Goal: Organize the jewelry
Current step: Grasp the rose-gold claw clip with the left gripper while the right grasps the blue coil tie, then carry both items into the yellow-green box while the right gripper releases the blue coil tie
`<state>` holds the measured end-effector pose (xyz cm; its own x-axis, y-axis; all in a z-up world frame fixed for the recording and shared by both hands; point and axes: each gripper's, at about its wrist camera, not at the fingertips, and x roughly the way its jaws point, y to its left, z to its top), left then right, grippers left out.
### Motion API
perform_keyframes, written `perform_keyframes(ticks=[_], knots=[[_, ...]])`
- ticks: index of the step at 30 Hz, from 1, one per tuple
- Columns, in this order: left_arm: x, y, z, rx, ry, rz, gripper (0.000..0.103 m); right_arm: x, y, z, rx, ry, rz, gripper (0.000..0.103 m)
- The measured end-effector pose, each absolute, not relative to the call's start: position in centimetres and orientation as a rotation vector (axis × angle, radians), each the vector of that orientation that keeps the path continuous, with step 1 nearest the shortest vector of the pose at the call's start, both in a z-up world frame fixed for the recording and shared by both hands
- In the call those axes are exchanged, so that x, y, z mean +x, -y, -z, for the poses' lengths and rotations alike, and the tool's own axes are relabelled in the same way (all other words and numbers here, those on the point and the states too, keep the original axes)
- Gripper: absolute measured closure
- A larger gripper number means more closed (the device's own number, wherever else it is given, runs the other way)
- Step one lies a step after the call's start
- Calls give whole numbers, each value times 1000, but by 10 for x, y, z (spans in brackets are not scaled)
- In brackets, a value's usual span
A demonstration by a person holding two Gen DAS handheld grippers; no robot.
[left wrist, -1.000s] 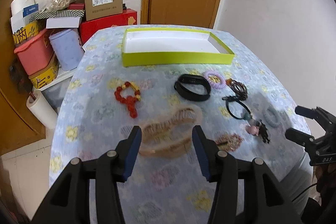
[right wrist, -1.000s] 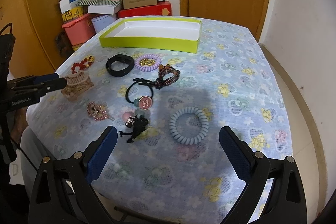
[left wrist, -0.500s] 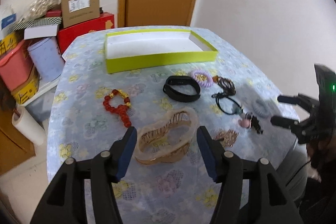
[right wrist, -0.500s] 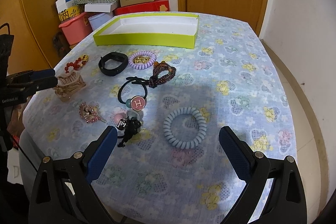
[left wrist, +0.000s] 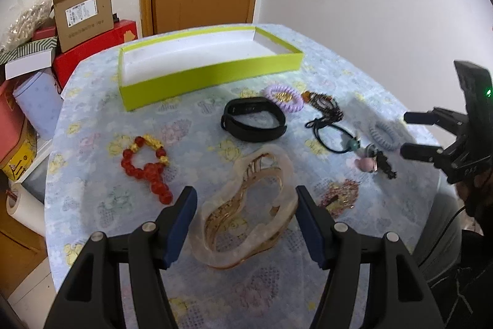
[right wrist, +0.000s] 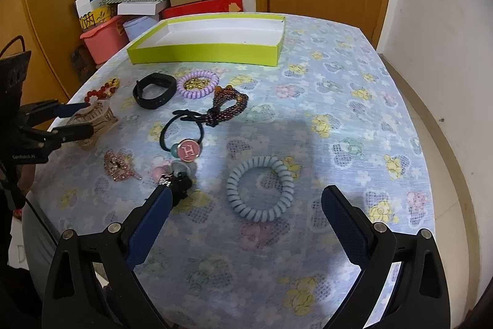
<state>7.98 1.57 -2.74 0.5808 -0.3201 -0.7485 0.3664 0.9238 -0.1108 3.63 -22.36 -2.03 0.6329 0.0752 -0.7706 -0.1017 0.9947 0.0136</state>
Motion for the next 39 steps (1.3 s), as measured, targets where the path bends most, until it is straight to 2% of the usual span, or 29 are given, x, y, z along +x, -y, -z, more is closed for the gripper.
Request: perform_keyframes(ticks=[3, 4, 8, 13, 18, 20, 26, 28, 39], knots=[[75, -9, 32, 77, -857, 390, 41, 38, 228, 22, -26, -881, -96, 6], [74, -8, 32, 76, -850, 383, 44, 39, 230, 23, -22, -881, -96, 10], [68, -3, 31, 74, -832, 337, 44, 45, 235, 28, -27, -896, -99, 27], [63, 0, 31, 67, -830, 282, 45, 53, 241, 34, -16, -916, -112, 41], [56, 3, 29, 40, -832, 255, 45, 56, 235, 34, -46, -917, -132, 68], [54, 5, 27, 33, -830, 250, 45, 56, 232, 34, -62, -919, -140, 82], [48, 10, 17, 25, -815, 237, 45, 52, 231, 32, -66, -908, -158, 88], [47, 10, 14, 21, -811, 233, 45, 50, 232, 29, -58, -899, -163, 94], [48, 12, -3, 4, -786, 217, 45, 43, 235, 12, -46, -853, -174, 94]])
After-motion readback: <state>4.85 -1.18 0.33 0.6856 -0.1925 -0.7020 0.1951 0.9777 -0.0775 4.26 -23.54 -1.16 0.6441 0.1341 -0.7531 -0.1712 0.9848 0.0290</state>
